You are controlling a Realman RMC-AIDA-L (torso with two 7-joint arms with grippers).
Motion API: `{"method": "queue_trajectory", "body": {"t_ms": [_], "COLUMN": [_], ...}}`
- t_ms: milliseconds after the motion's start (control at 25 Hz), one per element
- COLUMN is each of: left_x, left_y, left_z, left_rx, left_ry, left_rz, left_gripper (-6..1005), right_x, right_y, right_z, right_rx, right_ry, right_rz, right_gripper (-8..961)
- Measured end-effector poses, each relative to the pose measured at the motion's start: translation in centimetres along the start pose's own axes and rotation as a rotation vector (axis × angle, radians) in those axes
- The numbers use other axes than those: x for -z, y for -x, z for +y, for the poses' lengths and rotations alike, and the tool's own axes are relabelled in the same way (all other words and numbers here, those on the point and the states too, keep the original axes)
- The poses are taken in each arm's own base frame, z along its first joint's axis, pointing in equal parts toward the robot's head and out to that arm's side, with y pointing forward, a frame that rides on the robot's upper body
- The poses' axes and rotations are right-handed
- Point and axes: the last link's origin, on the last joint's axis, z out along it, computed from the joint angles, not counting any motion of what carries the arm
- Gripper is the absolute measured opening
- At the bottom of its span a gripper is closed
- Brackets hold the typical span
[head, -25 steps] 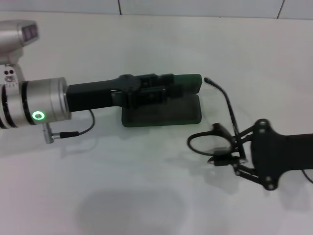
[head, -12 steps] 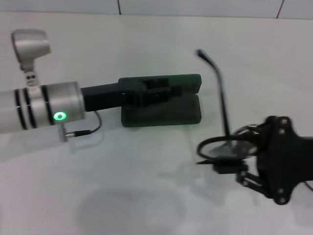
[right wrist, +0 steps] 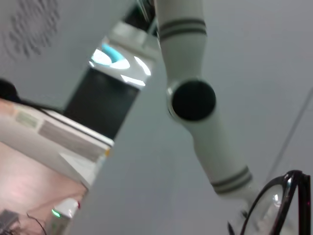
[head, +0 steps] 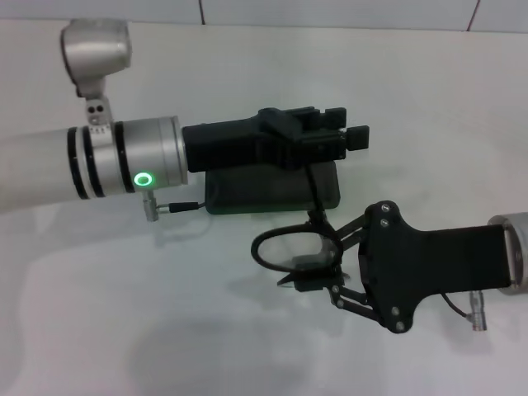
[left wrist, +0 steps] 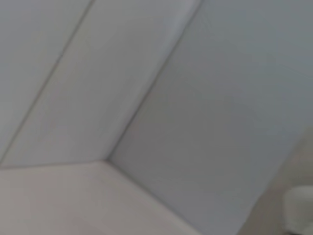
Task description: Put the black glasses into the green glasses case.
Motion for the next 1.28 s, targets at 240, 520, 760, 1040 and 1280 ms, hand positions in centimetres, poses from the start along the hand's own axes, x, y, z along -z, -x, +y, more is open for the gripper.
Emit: {"method": "queue_trajectory", "body": {"t_ms": [240,520,760,1040,1280], "left_x": [1.0,1.2,1.0,1.5,4.6], "left_y": [-0.3,-0.1,0.2,-0.1,-0.5], "left_z": [1.8,2.2,2.2,1.6,-1.3], "left_rx": [-0.092,-0.105,-0.110,-0.122,-0.103], "left_ry": [0.116,0.137,0.148,0.098,-0.155], "left_rz": [0.064,0.056,0.015,0.051,0.227], "left_gripper": [651,651,651,651,651], "right_x": [0.7,1.0,1.1,1.3,2.1], "right_y": [-0.8,-1.5,-1.6,-1.7,-3.2], "right_z": [0.3,0.1,0.1,0.3,0.2], "right_rx": [-0.049,-0.074,-0.083,-0.086,-0.018], "right_ry": [-0.067,-0.110,-0.105,-0.104,-0.168], "right_rz": [0.037,0.083,0.090,0.097,0.224], "right_gripper": [107,105,107,107,106]}}
